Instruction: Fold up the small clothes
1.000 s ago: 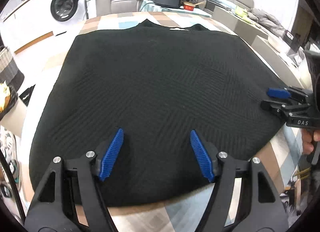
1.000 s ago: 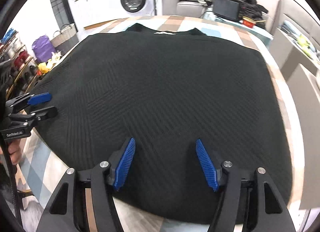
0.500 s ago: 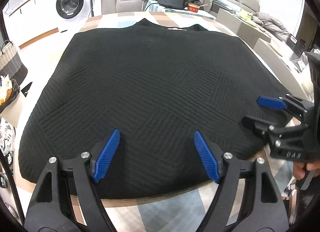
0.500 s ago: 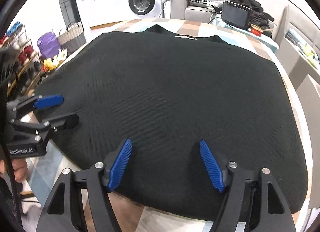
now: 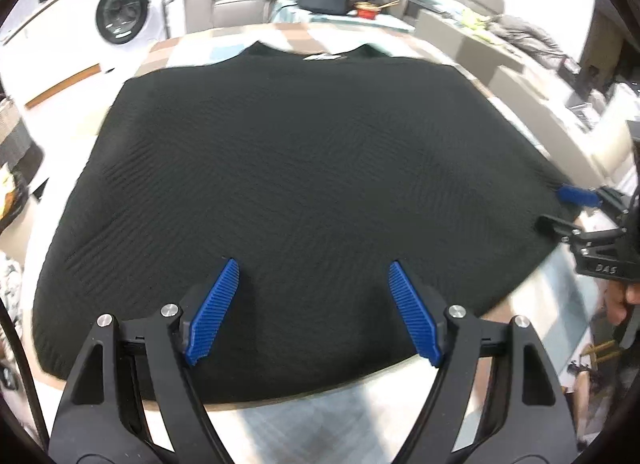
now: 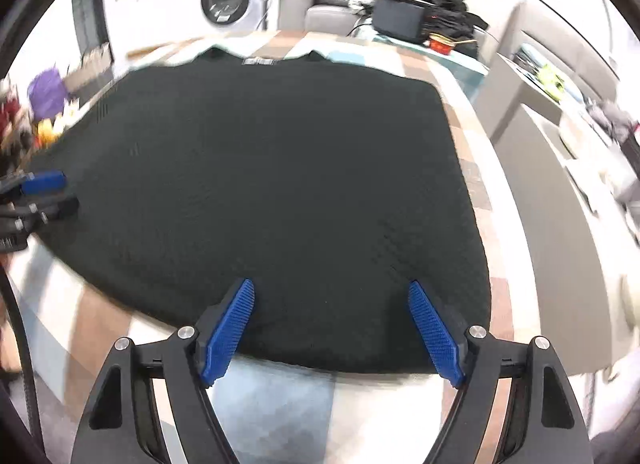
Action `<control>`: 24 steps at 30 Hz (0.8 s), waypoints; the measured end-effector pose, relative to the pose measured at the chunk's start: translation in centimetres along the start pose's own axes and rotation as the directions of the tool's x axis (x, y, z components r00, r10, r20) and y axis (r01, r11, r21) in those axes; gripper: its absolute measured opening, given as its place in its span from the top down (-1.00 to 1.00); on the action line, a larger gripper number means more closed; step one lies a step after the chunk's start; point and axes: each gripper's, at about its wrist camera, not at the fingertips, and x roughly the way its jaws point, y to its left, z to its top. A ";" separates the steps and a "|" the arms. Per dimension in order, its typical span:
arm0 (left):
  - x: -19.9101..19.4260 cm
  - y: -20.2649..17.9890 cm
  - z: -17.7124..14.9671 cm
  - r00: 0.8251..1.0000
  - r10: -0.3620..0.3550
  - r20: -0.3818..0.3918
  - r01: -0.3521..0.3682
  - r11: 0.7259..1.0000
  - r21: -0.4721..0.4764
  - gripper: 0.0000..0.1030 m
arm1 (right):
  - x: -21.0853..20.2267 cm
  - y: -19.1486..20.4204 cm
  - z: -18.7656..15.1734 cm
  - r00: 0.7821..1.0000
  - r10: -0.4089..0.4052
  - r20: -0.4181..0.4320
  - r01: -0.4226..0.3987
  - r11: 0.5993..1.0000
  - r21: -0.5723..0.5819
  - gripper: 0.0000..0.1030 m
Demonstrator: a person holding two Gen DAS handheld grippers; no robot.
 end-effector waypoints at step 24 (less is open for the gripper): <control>2.1 -4.5 0.2 0.998 -0.034 -0.048 0.039 0.992 0.121 -0.48 | 0.4 -2.8 -2.0 0.999 0.029 0.041 -0.030 0.999 0.023 -0.57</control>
